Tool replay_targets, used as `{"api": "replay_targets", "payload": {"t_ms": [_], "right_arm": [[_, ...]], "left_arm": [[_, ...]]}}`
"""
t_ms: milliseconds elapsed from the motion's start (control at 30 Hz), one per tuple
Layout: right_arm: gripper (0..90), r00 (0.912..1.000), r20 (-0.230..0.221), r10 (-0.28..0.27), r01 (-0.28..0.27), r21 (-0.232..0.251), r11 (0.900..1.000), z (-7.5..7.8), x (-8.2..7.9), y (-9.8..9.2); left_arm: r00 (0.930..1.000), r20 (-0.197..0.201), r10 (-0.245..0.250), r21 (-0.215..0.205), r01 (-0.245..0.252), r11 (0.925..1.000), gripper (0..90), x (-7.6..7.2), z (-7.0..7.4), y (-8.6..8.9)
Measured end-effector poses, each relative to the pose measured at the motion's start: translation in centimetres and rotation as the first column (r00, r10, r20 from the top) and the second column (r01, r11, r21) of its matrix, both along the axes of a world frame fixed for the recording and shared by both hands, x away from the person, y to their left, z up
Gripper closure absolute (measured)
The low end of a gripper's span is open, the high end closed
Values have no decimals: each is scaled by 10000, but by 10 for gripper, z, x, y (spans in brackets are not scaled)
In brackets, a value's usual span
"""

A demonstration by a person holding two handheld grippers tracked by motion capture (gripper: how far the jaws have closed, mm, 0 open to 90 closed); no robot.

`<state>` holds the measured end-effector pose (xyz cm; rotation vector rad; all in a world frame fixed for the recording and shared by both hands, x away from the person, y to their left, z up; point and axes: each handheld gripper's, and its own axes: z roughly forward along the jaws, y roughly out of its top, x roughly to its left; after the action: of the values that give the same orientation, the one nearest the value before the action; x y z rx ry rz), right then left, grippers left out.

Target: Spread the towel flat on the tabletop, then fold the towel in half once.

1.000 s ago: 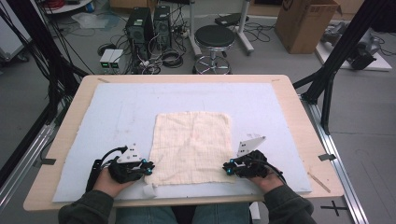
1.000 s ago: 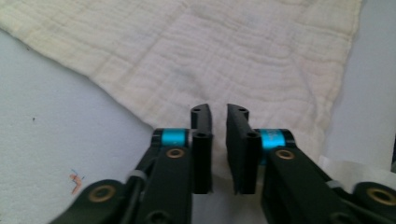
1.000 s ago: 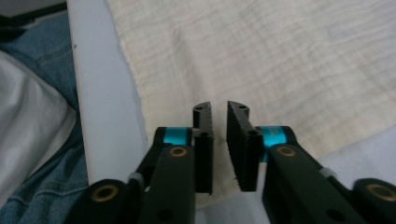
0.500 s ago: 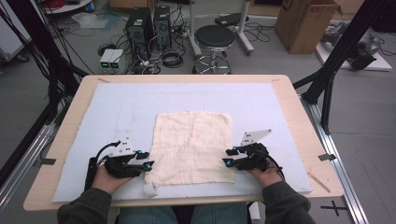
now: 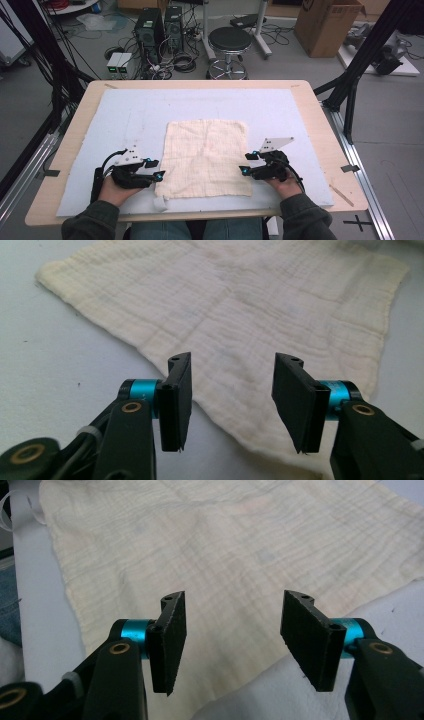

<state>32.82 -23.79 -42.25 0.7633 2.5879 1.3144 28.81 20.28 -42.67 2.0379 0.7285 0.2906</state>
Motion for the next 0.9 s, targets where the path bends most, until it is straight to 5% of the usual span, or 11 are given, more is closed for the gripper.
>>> {"api": "replay_targets", "payload": {"t_ms": [200, 900], "right_arm": [[375, 9994, 119, -310, 309, 81, 9995, 1, 4, -2], [291, 9977, 116, -670, 670, 49, 9977, 3, 9, 1]], "left_arm": [[9999, 39, 108, -470, -106, 9988, 423, 1, 4, -2], [9997, 19, 242, -272, -241, 9993, 327, 3, 5, -3]]}}
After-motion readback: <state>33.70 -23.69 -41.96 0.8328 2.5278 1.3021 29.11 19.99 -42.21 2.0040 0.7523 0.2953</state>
